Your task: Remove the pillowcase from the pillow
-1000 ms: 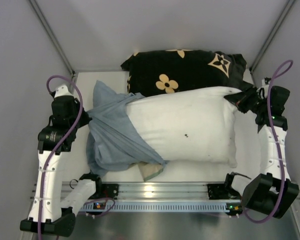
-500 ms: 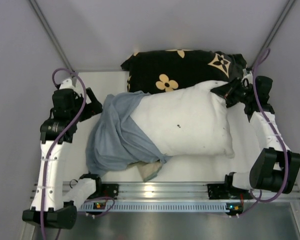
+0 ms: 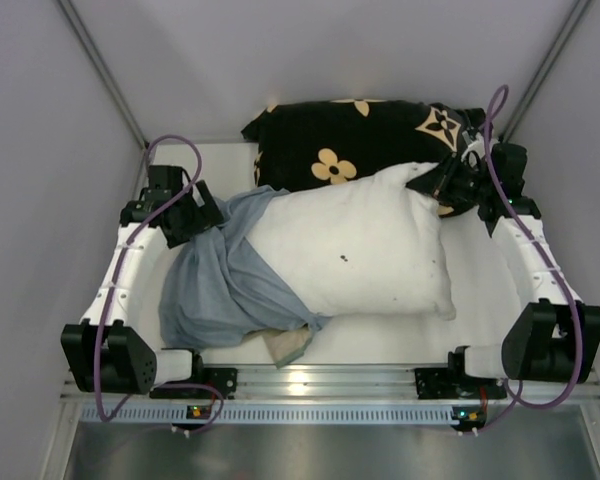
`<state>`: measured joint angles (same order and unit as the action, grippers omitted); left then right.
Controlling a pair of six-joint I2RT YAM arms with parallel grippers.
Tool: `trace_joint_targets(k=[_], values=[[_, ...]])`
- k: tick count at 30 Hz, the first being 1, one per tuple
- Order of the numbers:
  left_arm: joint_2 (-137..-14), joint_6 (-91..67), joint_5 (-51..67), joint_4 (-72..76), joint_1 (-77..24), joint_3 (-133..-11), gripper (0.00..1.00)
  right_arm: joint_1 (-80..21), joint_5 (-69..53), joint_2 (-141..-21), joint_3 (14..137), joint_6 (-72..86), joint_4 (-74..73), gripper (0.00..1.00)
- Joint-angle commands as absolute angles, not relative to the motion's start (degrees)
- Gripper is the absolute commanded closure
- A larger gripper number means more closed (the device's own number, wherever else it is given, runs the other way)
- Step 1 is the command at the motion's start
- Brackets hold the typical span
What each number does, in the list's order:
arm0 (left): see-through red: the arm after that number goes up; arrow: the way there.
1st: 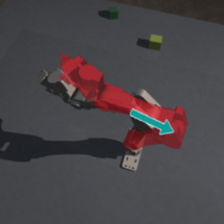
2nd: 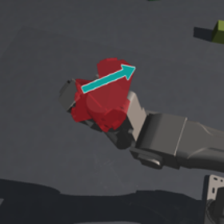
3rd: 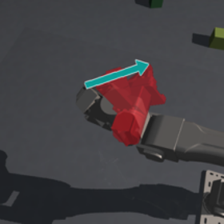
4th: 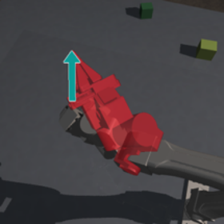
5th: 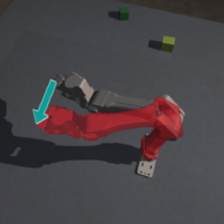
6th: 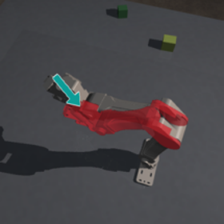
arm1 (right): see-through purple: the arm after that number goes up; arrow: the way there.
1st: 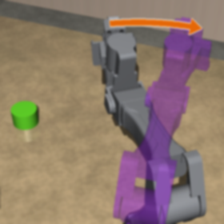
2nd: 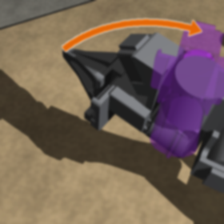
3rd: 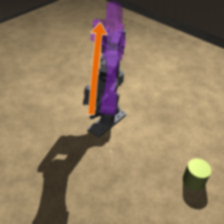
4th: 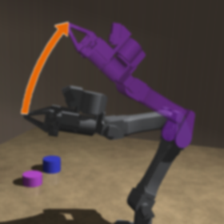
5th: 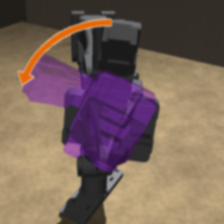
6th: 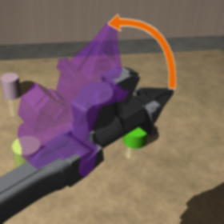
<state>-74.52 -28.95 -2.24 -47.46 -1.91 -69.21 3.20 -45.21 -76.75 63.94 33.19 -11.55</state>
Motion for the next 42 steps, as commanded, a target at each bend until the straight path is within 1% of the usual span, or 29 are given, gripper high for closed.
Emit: trace_joint_targets(k=[1,2,3,4,5,6,7,8,9,10,12,13,14,18,22,28,29,30,32,33,34,36,37,39,40,42], values=[[-72.16,-28.83,4.00,-40.70,-1.67,-67.77,0.01,2.55,-41.84,-74.35,66.53,29.00,-14.59,0.92],[-72.94,-28.13,6.13,-39.48,-1.67,-67.76,0.01,2.11,-41.75,-74.36,66.53,29.18,-14.59,0.90],[-73.56,-27.78,8.59,-39.03,-1.67,-67.76,0.01,1.67,-41.66,-74.36,66.36,29.27,-14.59,0.76],[-74.00,-27.43,11.22,-38.50,-1.67,-67.76,0.01,1.32,-41.14,-74.36,66.44,29.27,-14.68,0.66],[-74.53,-26.90,15.69,-37.89,-1.67,-67.68,0.01,0.45,-40.78,-74.18,66.36,29.27,-14.68,0.52],[-74.36,-26.81,17.21,-36.58,-1.67,-67.33,0.02,0.44,-40.26,-74.09,66.36,29.09,-14.94,0.33],[-73.92,-26.89,18.18,-36.04,-1.67,-66.72,0.04,0.44,-38.86,-73.92,66.36,29.00,-15.64,0.27],[-73.48,-27.16,18.72,-35.69,-1.67,-66.54,0.08,-1.74,-38.24,-73.65,66.27,28.57,-16.08,0.23],[-73.13,-27.16,19.16,-35.16,-1.67,-66.19,0.35,-2.02,-37.62,-73.39,66.27,28.30,-16.52,0.19],[-72.08,-26.98,19.68,-34.90,-1.67,-65.92,0.51,-2.02,-36.40,-73.30,66.36,27.95,-17.05,0.17],[-70.50,-27.16,19.43,-34.72,-1.67,-65.48,0.92,-2.55,-34.81,-72.86,66.80,27.07,-19.33,0.12],[-68.40,-27.07,19.34,-34.72,-1.67,-65.30,1.00,-2.72,-32.80,-72.69,67.06,26.55,-20.21,0.11],[-67.07,-26.90,19.34,-34.54,-1.67,-65.04,1.00,-3.33,-31.57,-71.90,67.67,25.32,-22.22,0.07],[-59.17,-25.93,22.05,-31.30,-1.67,-64.86,1.00,-6.23,-23.22,-69.35,70.22,22.07,-27.41,0.01],[-47.32,-26.71,24.25,-27.35,-1.67,-64.77,1.00,-8.69,-14.62,-66.02,72.68,19.96,-31.20,0.01],[-37.55,-29.09,30.04,-26.98,-1.67,-65.83,1.00,-11.16,-3.89,-64.34,76.81,17.67,-35.59,0.01],[-36.57,-29.27,30.93,-27.07,-1.67,-65.66,1.00,-11.60,-3.87,-64.34,77.34,16.97,-35.68,0.01],[-35.61,-29.27,31.72,-27.07,-1.67,-65.31,1.00,-11.78,-4.91,-64.34,77.78,16.61,-35.60,0.01],[-32.62,-29.62,33.65,-27.07,-1.67,-63.64,1.00,-12.30,-13.15,-65.21,79.27,15.30,-33.59,0.00],[-31.65,-29.88,34.27,-27.07,-1.67,-62.85,1.00,-12.83,-18.23,-66.00,79.80,14.86,-32.62,0.01],[-29.99,-30.75,34.97,-27.07,-1.67,-62.15,1.00,-13.53,-27.94,-66.96,81.02,14.59,-31.65,0.01],[-28.40,-31.46,38.22,-27.07,-1.67,-59.86,1.00,-18.61,-35.04,-71.09,82.70,13.63,-29.80,0.01],[-26.82,-32.07,39.02,-27.07,-1.67,-59.24,1.00,-23.59,-38.29,-73.97,84.79,11.71,-29.71,0.01],[-25.23,-32.69,40.77,-26.98,-1.67,-57.92,1.00,-28.63,-39.19,-77.15,87.35,8.72,-31.72,0.00],[-23.57,-33.22,41.13,-27.07,-1.67,-57.66,1.00,-33.00,-39.46,-79.78,89.80,5.22,-32.51,0.01],[-21.37,-33.57,41.40,-27.07,-1.67,-57.48,1.00,-36.28,-39.55,-81.90,91.14,2.74,-33.30,0.01]])
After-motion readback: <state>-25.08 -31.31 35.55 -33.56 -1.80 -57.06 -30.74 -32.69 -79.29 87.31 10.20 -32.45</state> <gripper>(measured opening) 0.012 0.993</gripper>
